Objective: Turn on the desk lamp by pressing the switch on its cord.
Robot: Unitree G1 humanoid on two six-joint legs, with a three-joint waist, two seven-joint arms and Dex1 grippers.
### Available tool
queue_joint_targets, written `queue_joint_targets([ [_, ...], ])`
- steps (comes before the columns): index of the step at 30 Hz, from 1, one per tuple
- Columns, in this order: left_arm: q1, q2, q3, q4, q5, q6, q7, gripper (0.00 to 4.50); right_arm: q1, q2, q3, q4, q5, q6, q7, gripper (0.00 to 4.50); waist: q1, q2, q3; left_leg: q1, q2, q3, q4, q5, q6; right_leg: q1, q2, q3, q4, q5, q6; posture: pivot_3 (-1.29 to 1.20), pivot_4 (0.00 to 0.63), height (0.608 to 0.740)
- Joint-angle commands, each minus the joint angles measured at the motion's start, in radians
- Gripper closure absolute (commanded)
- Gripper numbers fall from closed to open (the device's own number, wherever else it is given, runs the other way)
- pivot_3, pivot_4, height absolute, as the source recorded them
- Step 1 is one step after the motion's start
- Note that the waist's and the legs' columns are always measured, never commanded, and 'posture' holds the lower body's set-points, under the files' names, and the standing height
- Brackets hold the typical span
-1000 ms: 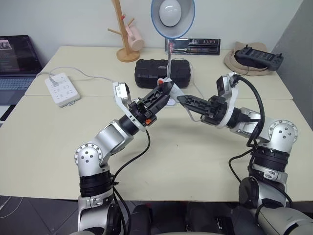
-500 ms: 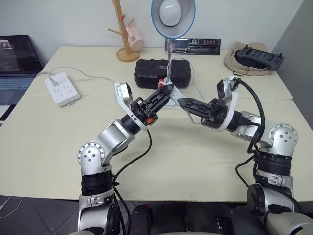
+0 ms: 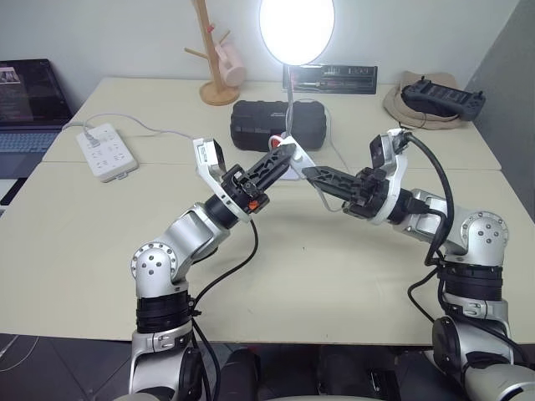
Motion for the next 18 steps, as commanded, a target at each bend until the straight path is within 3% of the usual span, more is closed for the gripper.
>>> queue_joint_targets([
  [1,-0.012,0.043,-0.002,-0.030,0.038,-0.005,-0.031,4.02,-0.001,-0.023,0.005,-0.045,0.027,-0.030,0.012,4.14,0.000,0.000,0.000,0.000,0.000,0.000,0.000,0.000,0.000,0.000,0.000,0.000,0.000,0.000,0.000,0.00,0.150,0.740],
  [3,-0.005,0.059,0.010,-0.028,0.018,-0.002,-0.050,3.32,0.001,-0.028,0.011,-0.045,0.027,-0.037,0.016,4.14,0.000,0.000,0.000,-0.001,0.000,-0.001,0.000,0.000,0.000,0.000,0.000,0.000,0.000,0.000,0.000,0.00,0.150,0.740],
  [7,0.006,0.101,0.023,-0.019,-0.003,0.013,-0.060,2.69,0.000,-0.037,0.021,-0.045,0.021,-0.047,0.025,4.14,0.000,0.000,0.000,-0.002,0.000,-0.001,0.000,0.000,0.000,-0.001,0.000,0.000,0.000,0.000,0.000,0.00,0.150,0.740],
  [13,0.044,0.157,0.053,-0.027,-0.057,0.021,-0.039,1.39,-0.003,-0.051,0.032,-0.038,-0.005,-0.061,0.046,4.14,0.000,0.000,0.000,-0.002,0.000,-0.002,0.000,0.000,0.000,-0.001,0.000,0.000,-0.002,0.000,0.000,0.00,0.150,0.740],
  [18,0.074,0.270,0.075,-0.063,-0.048,0.044,-0.046,0.47,-0.003,-0.092,0.057,-0.046,-0.137,-0.063,0.120,4.14,0.000,0.000,0.000,-0.004,0.000,-0.006,0.000,0.000,0.000,-0.003,0.000,0.000,-0.002,0.000,0.000,0.00,0.150,0.740],
])
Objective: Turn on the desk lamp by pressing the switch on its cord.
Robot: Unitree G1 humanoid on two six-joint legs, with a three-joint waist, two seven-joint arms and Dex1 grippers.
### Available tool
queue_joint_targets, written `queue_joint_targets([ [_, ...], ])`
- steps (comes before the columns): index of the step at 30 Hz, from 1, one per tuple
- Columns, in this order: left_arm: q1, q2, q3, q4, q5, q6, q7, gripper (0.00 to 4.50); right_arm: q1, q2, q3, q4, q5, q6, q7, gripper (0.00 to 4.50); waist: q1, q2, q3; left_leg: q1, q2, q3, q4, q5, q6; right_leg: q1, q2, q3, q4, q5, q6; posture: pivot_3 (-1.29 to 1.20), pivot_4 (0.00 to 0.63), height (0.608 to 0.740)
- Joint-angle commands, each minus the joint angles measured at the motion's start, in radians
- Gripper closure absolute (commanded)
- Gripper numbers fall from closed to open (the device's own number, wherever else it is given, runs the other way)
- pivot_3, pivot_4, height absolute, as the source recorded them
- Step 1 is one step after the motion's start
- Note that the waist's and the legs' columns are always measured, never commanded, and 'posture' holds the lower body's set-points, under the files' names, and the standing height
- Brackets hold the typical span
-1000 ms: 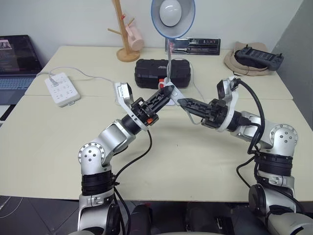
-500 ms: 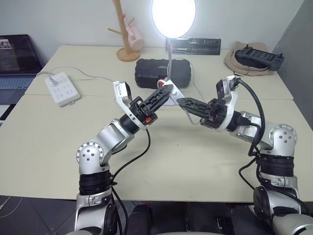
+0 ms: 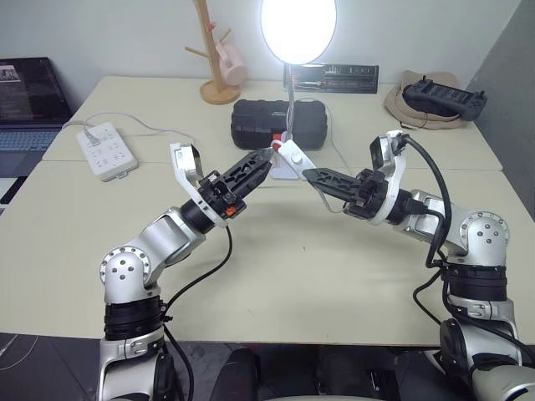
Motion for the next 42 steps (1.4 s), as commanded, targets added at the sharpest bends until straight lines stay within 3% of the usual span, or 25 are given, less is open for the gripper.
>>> queue_joint_targets([
  [1,0.012,0.100,0.038,-0.070,0.006,0.026,-0.027,0.20,-0.012,-0.052,0.025,-0.053,-0.133,-0.026,0.101,4.14,0.000,0.000,0.000,0.000,0.000,0.000,0.000,0.000,0.000,0.000,0.000,0.000,0.000,0.000,0.000,0.00,0.150,0.740],
  [3,0.028,0.174,0.038,-0.092,0.046,0.051,-0.072,0.05,-0.021,-0.084,0.067,-0.061,-0.256,-0.061,0.167,4.14,0.000,0.000,0.000,0.000,0.000,0.000,0.000,0.000,0.000,-0.001,0.000,0.000,0.000,0.000,0.000,0.00,0.150,0.740],
  [7,0.085,0.427,-0.001,-0.135,0.334,0.053,-0.303,0.05,-0.071,-0.190,0.339,0.008,-0.751,-0.318,0.348,4.14,-0.008,0.001,0.001,0.000,-0.001,0.002,-0.003,0.000,0.000,-0.003,0.002,0.000,0.000,0.000,0.000,0.00,0.150,0.740],
  [9,0.096,0.508,-0.058,-0.158,0.478,0.001,-0.414,0.05,-0.085,-0.213,0.447,0.046,-0.937,-0.448,0.421,4.14,-0.008,0.001,0.001,0.001,-0.003,0.004,-0.004,0.000,0.000,-0.005,0.004,0.000,0.000,0.000,0.000,0.00,0.150,0.740],
  [14,0.094,0.552,-0.160,-0.158,0.757,-0.140,-0.521,0.05,-0.081,-0.222,0.621,0.149,-1.297,-0.736,0.527,4.14,0.000,0.001,0.001,0.000,0.000,0.007,-0.009,0.002,-0.003,-0.006,0.003,0.001,-0.002,0.000,0.000,0.00,0.150,0.740],
  [22,0.121,0.522,-0.162,-0.168,0.867,-0.178,-0.598,0.05,-0.009,-0.184,0.619,0.173,-1.435,-0.809,0.607,4.14,0.001,0.001,0.001,-0.004,0.002,0.003,-0.008,0.003,-0.005,-0.010,-0.001,0.000,-0.002,0.000,0.000,0.00,0.150,0.740],
  [24,0.125,0.518,-0.167,-0.170,0.893,-0.186,-0.615,0.00,0.004,-0.179,0.611,0.181,-1.459,-0.815,0.613,3.43,0.001,0.001,0.001,-0.004,0.002,0.002,-0.008,0.003,-0.005,-0.010,-0.001,0.000,-0.001,0.000,0.000,0.00,0.150,0.740],
  [30,0.116,0.493,-0.156,-0.160,0.923,-0.181,-0.643,0.00,0.025,-0.165,0.545,0.156,-1.457,-0.782,0.652,2.19,0.001,0.001,0.001,-0.003,0.001,0.002,-0.008,0.003,-0.005,-0.009,-0.001,0.000,0.000,0.000,0.000,0.00,0.150,0.740],
  [38,0.091,0.501,-0.161,-0.114,0.979,-0.196,-0.710,0.00,0.095,-0.238,0.438,-0.105,-1.333,-0.625,0.764,0.08,0.001,0.001,0.001,-0.004,0.001,0.002,-0.008,0.003,-0.004,-0.009,-0.001,0.000,0.000,0.000,0.000,0.00,0.150,0.740],
  [42,0.081,0.519,-0.166,-0.090,1.010,-0.206,-0.770,0.00,0.118,-0.277,0.377,-0.237,-1.258,-0.520,0.781,0.01,0.001,0.001,0.001,-0.004,0.001,0.001,-0.006,0.001,-0.001,-0.009,-0.001,-0.001,0.002,0.000,0.000,0.00,0.150,0.740],
])
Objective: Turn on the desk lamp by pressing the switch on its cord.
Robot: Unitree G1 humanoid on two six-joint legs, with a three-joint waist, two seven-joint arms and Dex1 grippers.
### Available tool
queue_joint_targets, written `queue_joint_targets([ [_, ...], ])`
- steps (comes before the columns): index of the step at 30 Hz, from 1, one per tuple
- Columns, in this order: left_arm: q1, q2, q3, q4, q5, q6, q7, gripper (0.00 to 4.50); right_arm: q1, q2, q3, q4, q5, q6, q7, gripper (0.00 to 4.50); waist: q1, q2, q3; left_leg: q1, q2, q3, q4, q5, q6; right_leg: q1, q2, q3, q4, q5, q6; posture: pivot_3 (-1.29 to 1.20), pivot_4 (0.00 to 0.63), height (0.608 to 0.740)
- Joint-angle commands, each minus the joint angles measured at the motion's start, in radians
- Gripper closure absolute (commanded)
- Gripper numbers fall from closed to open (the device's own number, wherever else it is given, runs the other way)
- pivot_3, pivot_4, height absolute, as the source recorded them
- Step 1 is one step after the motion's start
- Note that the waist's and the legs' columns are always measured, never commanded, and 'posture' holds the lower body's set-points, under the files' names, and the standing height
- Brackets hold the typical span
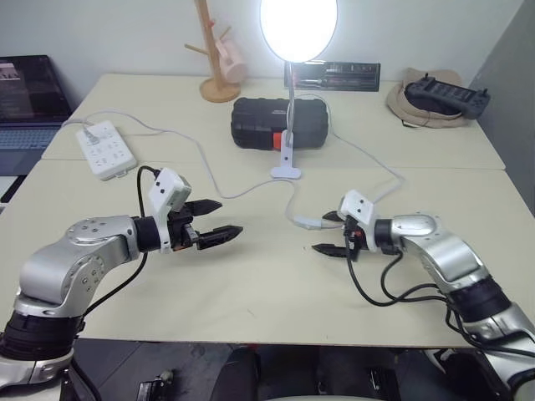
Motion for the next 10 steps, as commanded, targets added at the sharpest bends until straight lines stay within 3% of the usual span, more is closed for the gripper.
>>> queue_joint_targets([
  [1,-0.023,0.032,0.007,0.017,0.034,-0.031,-0.069,0.00,0.015,-0.034,-0.086,-0.137,0.079,0.087,0.020,0.01,0.000,0.000,0.000,0.000,0.000,0.000,0.000,0.000,0.000,0.000,0.000,0.000,0.000,0.000,0.000,0.00,0.150,0.740],
  [10,-0.086,0.116,-0.038,0.125,0.156,-0.123,-0.246,0.00,0.167,-0.177,-0.259,-0.297,0.175,0.165,0.037,0.01,0.002,0.000,0.000,-0.001,-0.001,-0.001,0.002,-0.001,0.001,0.000,0.000,-0.001,0.000,0.000,0.000,0.00,0.150,0.740],
])
